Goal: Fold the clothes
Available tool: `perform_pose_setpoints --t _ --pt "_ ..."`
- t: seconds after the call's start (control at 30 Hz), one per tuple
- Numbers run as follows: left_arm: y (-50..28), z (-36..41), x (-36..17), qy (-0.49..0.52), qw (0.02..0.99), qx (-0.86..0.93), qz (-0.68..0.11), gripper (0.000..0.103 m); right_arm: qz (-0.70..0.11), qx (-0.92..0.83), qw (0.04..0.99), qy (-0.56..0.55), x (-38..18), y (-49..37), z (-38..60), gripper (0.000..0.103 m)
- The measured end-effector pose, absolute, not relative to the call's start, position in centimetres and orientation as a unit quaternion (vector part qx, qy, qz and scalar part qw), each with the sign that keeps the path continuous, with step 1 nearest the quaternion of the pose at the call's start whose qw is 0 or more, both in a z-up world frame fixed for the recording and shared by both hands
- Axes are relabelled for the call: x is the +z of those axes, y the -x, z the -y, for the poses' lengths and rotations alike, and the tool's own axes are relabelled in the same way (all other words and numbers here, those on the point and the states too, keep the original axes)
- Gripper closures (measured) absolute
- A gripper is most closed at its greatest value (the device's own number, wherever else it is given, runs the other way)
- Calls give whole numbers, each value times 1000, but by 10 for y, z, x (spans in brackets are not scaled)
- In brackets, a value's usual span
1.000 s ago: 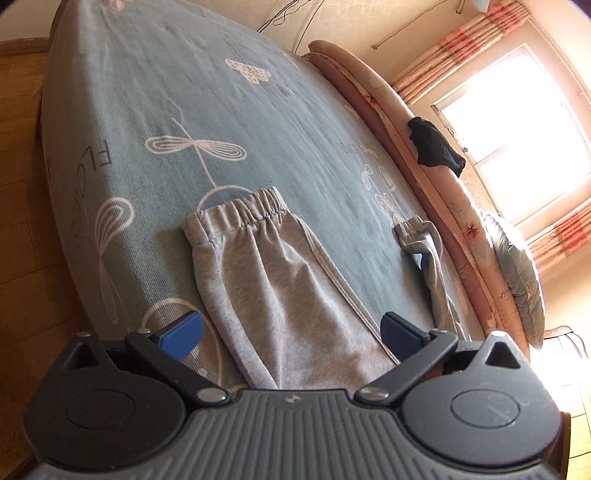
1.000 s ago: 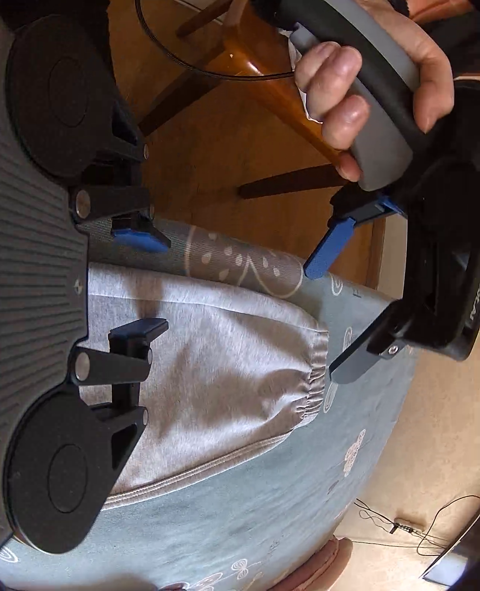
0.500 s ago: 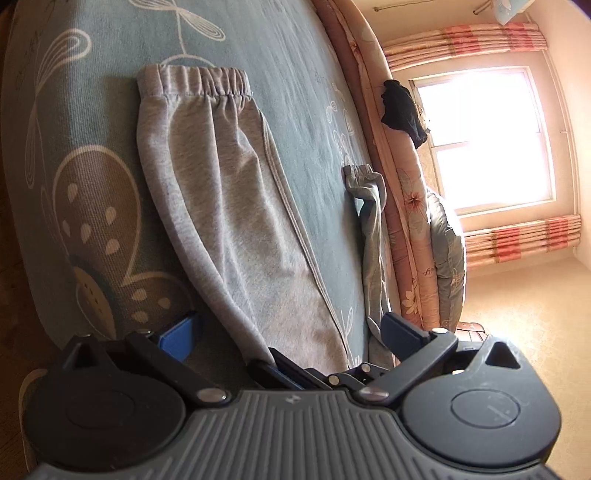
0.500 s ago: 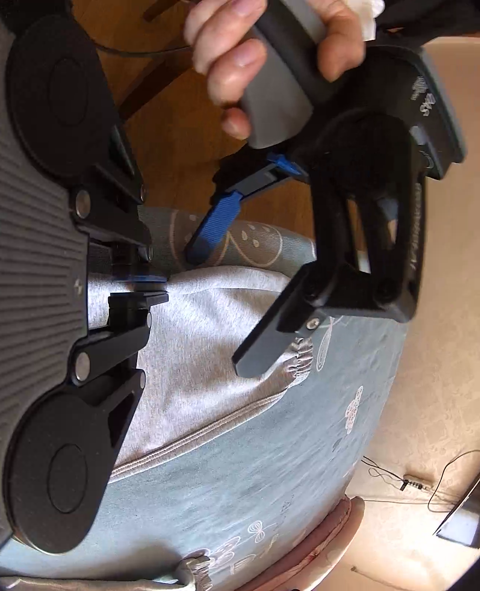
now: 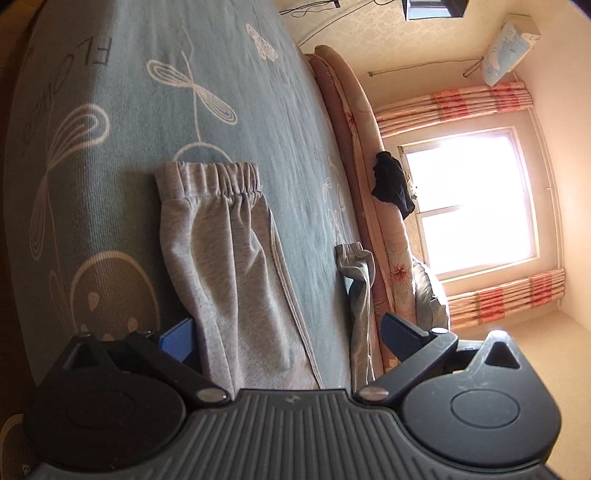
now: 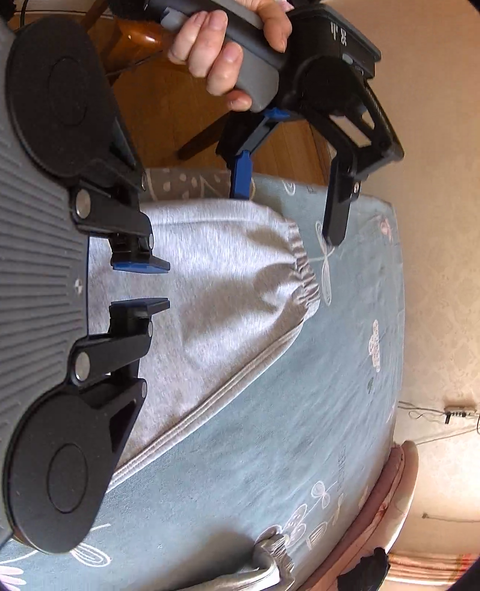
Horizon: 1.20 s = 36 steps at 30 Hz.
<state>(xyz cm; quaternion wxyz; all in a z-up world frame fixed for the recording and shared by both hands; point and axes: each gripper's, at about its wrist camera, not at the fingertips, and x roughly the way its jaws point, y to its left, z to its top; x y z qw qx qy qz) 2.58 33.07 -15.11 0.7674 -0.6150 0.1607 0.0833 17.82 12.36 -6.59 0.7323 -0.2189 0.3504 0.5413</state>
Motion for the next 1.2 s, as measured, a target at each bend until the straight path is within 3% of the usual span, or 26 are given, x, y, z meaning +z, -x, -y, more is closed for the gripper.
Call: perform_pose_setpoints --t 0.27,0.33,0.37,0.4,0.43,0.47,0.5,0.53,0.77,0.83,0.93,1.2 --pt "-30 -333 -162 614 766 83 -170 2 -380 511 751 173 -93 -216 -149 87" --pt "-32 -333 -160 603 774 85 -174 5 -389 517 746 155 -91 -218 -155 81" --pt "-33 -332 -158 591 780 94 -179 13 -390 521 744 151 -91 -218 -157 73" --pt "-34 -332 -156 577 787 107 -189 32 -393 526 740 149 -91 -217 -157 65" --pt "-36 -331 -154 559 794 121 -206 43 -392 529 736 157 -90 -212 -156 61" --pt "-39 -331 -151 537 801 136 -227 70 -391 533 732 166 -89 -207 -155 60" --pt "-41 -330 -149 519 806 150 -242 88 -389 539 725 178 -88 -201 -152 58" --pt "-42 -329 -148 505 809 162 -253 93 -386 544 721 189 -86 -196 -149 58" --pt "-21 -325 -124 461 831 203 -234 100 -347 541 744 184 -67 -205 -158 61" --pt "-15 -325 -118 455 837 203 -226 100 -349 539 747 172 -70 -217 -172 84" --pt "-9 -329 -118 459 835 205 -226 100 -399 526 736 149 -89 -234 -190 90" --pt "-12 -327 -120 433 839 223 -244 99 -361 548 728 200 -96 -223 -221 94"
